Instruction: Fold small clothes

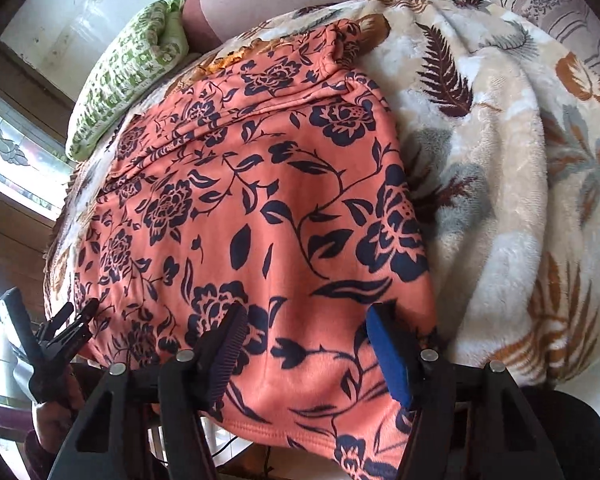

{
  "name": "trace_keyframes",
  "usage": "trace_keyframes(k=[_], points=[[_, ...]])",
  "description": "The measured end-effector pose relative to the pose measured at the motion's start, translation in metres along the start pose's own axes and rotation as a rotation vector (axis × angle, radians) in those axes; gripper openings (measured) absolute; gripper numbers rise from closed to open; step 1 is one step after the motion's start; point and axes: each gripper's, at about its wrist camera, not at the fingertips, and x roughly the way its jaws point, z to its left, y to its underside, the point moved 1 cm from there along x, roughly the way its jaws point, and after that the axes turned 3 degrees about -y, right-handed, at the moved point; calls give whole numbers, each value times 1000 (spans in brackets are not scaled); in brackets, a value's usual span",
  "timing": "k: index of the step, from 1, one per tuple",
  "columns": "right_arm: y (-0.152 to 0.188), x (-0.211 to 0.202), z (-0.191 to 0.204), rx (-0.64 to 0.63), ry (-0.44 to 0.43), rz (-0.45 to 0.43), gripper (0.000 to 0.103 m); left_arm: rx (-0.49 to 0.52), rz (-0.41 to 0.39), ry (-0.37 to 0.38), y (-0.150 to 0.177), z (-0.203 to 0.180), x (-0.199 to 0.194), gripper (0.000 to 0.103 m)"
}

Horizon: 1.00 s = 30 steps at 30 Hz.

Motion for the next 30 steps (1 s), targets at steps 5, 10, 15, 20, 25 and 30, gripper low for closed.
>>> trace_keyframes(k=[5,10,15,20,25,30], points=[[3,-16,-4,-1,10,-11,66,-29,-1,33,6,5,-8,80],[8,-22,-10,7,22,-1,66,-33,-8,45,9,7,-16,80],[12,-21,-16,11,30,19,66,-39,-5,47,13,12,-20,80],[13,-20,-19,15,25,30,66,-63,35,66,20,26,-19,80],[17,-20,-27,28,17,47,66,-181,113,53,39,79,-10,80],[23,-14,-39,66,-5,66,66,-256,176,74,53,115,-7,80]])
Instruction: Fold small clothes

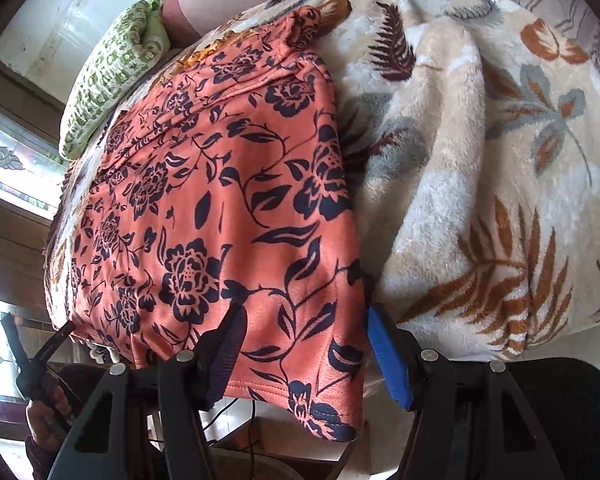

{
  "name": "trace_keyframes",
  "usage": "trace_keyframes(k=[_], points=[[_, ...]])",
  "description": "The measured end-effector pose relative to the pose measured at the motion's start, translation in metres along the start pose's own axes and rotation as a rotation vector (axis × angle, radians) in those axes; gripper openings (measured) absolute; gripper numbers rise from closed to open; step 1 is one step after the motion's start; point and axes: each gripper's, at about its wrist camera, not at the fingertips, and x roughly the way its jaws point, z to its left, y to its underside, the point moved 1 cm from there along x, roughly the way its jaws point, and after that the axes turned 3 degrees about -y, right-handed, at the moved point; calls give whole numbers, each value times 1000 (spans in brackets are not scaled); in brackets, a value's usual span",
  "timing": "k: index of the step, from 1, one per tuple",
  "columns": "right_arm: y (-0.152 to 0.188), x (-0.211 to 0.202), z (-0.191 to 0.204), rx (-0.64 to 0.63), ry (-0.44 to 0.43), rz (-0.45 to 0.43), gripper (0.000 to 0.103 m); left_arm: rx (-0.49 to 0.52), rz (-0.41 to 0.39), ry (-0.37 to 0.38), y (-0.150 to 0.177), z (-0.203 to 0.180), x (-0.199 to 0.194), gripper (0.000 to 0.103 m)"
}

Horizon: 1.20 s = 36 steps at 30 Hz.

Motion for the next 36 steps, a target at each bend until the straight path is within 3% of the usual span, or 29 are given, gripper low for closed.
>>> trace_keyframes(k=[5,12,13,14,16,19,22,25,27,28,29,31,33,35,36], points=[[3,-1,-7,11,-11,-5,66,41,15,92,7,-8,-7,80],[5,-9,-17,36,-15,-14,66,91,59,197,-9,-28,9,79],[6,-10,-17,38,-16,-16,66,93,68,217,-11,-30,13,69],[6,-11,-18,38,-18,-19,66,100,85,231,-12,-31,19,52],[6,-13,-18,36,-15,-22,66,106,119,263,-13,-35,28,32],[5,-14,-17,36,-14,-24,66,126,107,265,-14,-37,29,27],[4,-13,-18,47,-36,-17,66,81,118,302,-17,-30,31,20],[3,-11,-22,81,-64,-6,66,59,136,304,-19,-27,32,22],[3,-12,-25,94,-53,-7,66,57,153,299,-19,-28,33,35],[4,-12,-28,102,-53,-6,66,55,162,311,-19,-29,34,50],[4,-13,-30,114,-59,-5,66,45,166,329,-20,-31,34,57],[6,-12,-36,136,-79,5,66,43,163,335,-20,-36,33,57],[8,-9,-37,138,-94,30,67,70,149,320,-20,-43,32,49],[13,0,-34,132,-112,78,68,95,138,303,-20,-49,32,21],[16,4,-33,130,-118,97,68,93,137,314,-20,-48,32,19]])
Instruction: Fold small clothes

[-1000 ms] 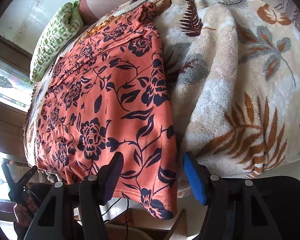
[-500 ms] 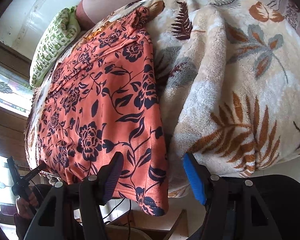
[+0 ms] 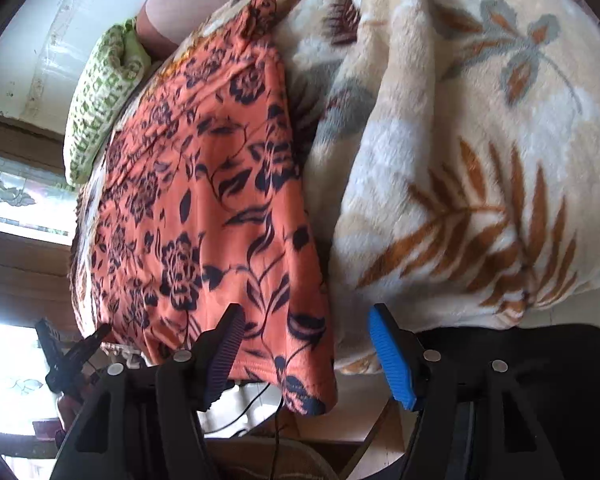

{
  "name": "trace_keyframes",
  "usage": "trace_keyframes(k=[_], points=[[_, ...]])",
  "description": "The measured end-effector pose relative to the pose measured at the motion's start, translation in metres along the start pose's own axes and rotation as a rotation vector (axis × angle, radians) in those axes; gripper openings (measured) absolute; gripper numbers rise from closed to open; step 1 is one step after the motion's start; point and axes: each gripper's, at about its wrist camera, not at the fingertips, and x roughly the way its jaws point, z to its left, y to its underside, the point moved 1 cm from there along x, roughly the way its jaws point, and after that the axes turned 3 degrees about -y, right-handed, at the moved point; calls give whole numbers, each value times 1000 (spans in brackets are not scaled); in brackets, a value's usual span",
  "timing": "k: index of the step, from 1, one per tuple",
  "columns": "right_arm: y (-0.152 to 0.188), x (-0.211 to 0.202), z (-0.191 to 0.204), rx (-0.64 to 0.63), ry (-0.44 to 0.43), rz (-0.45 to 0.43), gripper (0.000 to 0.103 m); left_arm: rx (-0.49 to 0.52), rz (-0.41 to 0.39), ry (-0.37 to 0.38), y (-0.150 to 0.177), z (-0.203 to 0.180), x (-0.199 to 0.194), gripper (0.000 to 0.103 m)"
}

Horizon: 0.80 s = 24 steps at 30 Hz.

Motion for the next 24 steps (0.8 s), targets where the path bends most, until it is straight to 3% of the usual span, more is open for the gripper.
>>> trace_keyframes(k=[4,5,7,9,18,24], points=[[5,20,-2,23,25,26,65,-31,0,36,-1,5,0,13],[7,25,-2,20,49,41,51,-35,1,45,0,7,-1,12],[10,26,3,-31,94,50,37,-43,3,72,2,12,-6,11],[12,20,6,-37,42,60,5,-52,6,105,0,16,-10,11],[-25,-37,44,-34,-331,-101,6,-88,-46,295,-41,21,-50,10],[-91,-57,73,-13,-419,-230,6,-79,-109,365,-107,12,-76,10]])
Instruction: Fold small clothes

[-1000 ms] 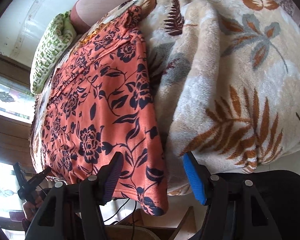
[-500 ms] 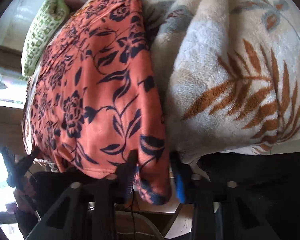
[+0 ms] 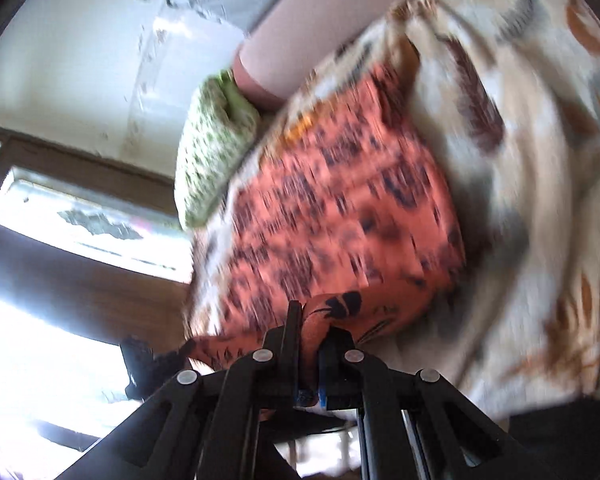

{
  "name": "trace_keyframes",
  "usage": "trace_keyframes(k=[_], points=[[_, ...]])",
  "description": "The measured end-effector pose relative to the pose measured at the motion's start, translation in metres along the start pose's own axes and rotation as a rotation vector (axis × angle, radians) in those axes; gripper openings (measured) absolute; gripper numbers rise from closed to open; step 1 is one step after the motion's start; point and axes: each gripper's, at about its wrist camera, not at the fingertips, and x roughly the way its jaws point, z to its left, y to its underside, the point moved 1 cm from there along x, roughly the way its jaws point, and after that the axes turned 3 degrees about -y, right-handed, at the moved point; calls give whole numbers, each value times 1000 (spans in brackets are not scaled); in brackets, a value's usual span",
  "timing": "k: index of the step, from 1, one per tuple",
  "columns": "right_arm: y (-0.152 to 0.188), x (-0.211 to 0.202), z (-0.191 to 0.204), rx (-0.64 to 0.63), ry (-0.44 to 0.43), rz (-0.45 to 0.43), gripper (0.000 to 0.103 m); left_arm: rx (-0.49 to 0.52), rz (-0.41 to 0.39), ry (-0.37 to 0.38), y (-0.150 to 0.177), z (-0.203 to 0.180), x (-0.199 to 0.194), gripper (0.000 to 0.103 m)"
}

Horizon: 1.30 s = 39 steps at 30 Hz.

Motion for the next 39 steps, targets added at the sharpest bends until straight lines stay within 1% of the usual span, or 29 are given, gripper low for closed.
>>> trace_keyframes(k=[4,7,10,13,17,18,19,20,21,22,23,24,25,26,27,29,30,31,32,33,34,35,36,37,38,39], points=[[-62,20,10,-7,8,-80,6,24,-21,19,-60,-15,7,10],[-113,32,12,3,15,-129,6,25,-22,15,-113,-23,28,10],[-165,51,1,24,43,-168,6,7,-14,-4,-168,-26,62,10],[-212,77,-18,61,79,-185,6,-25,6,-29,-215,-27,108,10],[-263,120,-55,144,102,-208,6,-45,17,-93,-257,-23,168,11],[-271,132,-66,171,112,-206,6,-61,27,-107,-265,-19,183,11],[-279,147,-80,221,126,-183,7,-87,51,-124,-271,-12,198,12],[-283,159,-93,268,142,-158,10,-123,80,-142,-273,-3,212,12],[-285,169,-108,317,168,-135,10,-164,99,-158,-273,8,224,13],[-284,177,-122,351,175,-123,10,-200,100,-157,-271,17,231,17],[-284,181,-133,372,155,-125,10,-229,90,-128,-268,25,234,17],[-281,183,-143,393,114,-133,11,-250,72,-92,-265,31,234,18],[-279,181,-152,414,63,-146,11,-261,45,-52,-262,36,230,18],[-276,176,-158,428,19,-170,11,-270,9,-19,-260,40,222,24],[-273,167,-162,431,-5,-214,11,-287,-47,5,-258,45,211,28],[-268,150,-165,426,-52,-273,11,-339,-188,-4,-250,57,180,61],[-266,144,-164,421,-64,-290,11,-362,-250,-12,-244,61,164,64],[-263,137,-157,400,-53,-303,11,-370,-281,-21,-237,62,151,64],[-261,134,-149,369,-32,-304,12,-358,-283,-33,-231,60,142,64],[-258,132,-137,324,7,-309,15,-335,-280,-49,-222,56,133,64],[-255,127,-126,276,45,-321,32,-320,-280,-72,-211,52,126,64],[-252,122,-115,245,57,-340,58,-310,-279,-95,-199,47,121,64],[-248,114,-107,234,40,-384,71,-307,-279,-101,-187,44,117,64],[-246,105,-104,243,32,-434,82,-312,-280,-104,-172,38,119,64],[-243,96,-103,265,32,-484,82,-328,-278,-116,-157,33,119,64],[-240,91,-100,290,45,-498,82,-350,-277,-122,-143,30,121,64]])
